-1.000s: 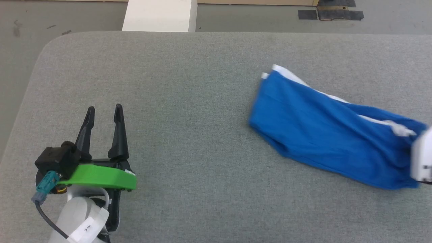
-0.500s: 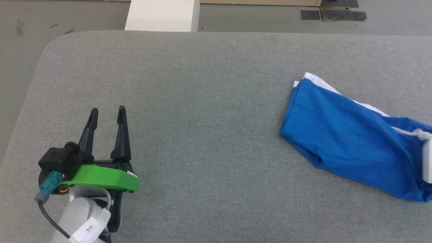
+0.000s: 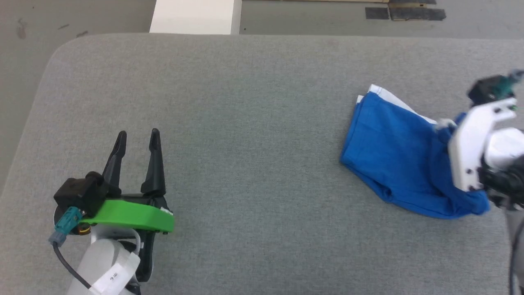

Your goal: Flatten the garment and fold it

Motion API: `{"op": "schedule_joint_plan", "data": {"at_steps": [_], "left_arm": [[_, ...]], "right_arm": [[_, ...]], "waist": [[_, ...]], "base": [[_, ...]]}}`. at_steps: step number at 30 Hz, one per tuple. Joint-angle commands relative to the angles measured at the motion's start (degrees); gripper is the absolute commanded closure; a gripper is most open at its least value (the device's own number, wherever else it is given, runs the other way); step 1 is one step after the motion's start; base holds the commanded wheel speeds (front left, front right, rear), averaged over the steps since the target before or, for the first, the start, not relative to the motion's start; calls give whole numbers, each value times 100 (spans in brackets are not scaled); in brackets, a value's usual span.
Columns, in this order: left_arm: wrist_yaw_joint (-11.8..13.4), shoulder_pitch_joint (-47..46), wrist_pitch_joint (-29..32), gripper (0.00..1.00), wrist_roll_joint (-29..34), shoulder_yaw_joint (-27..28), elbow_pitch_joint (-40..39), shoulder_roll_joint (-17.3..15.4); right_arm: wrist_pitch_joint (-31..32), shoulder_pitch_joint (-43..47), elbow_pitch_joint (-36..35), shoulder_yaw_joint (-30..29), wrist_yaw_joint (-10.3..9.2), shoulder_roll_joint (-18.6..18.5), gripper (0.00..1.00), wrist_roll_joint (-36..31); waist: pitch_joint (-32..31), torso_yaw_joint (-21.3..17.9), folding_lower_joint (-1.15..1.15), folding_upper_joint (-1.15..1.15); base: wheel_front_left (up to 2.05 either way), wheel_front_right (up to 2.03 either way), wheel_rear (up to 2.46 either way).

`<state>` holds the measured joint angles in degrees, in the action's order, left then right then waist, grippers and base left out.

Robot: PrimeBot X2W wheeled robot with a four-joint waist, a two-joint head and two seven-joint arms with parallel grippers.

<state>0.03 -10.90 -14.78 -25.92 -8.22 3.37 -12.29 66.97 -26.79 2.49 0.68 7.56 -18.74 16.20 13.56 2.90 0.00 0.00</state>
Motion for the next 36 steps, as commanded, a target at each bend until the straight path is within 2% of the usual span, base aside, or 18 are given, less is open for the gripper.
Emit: {"op": "schedule_joint_plan", "data": {"at_steps": [1, 6, 14, 22, 23, 24, 25, 30, 36], "left_arm": [[-34, -76, -20, 0, -4, 1, 19, 26], [-67, -132, -20, 0, -7, -10, 42, 65], [-131, -207, -21, 0, 25, 20, 65, 137], [-199, -255, -21, 0, 77, 47, 96, 206], [-208, -262, -21, 0, 83, 52, 101, 214], [-215, -266, -21, 0, 89, 59, 105, 219], [-222, -268, -21, 0, 95, 70, 111, 225], [-244, -229, -21, 0, 130, 107, 167, 229], [-250, -116, -21, 0, 141, 134, 236, 198]], "right_arm": [[-76, -174, 71, 67, -8, 126, 100, -19], [-426, -574, 578, 225, -8, 530, 100, -240], [-1012, -1017, 1527, 114, -8, 1020, 100, -710], [-1351, -1203, 2362, 106, -8, 1255, 100, -996], [-1407, -1229, 2433, 132, -8, 1270, 94, -991], [-1455, -1251, 2481, 162, -8, 1281, 62, -966], [-1529, -1278, 2529, 191, -8, 1288, 0, -935], [-1729, -1384, 2646, 437, -8, 1296, 0, -720], [-1955, -1441, 2434, 932, -8, 1244, 0, -211]], "waist": [[74, 69, 0, 0], [223, 226, 0, 0], [388, 420, 0, 0], [488, 492, 0, 0], [493, 490, 0, 0], [495, 487, 0, 0], [491, 477, 0, 0], [341, 381, 0, 0], [-13, 197, 0, 0]], "base": [[0, 0, 0], [0, 0, 0], [0, 0, 0], [0, 0, 0], [0, 0, 0], [0, 0, 0], [0, 0, 0], [0, 0, 0], [0, 0, 0]]}}
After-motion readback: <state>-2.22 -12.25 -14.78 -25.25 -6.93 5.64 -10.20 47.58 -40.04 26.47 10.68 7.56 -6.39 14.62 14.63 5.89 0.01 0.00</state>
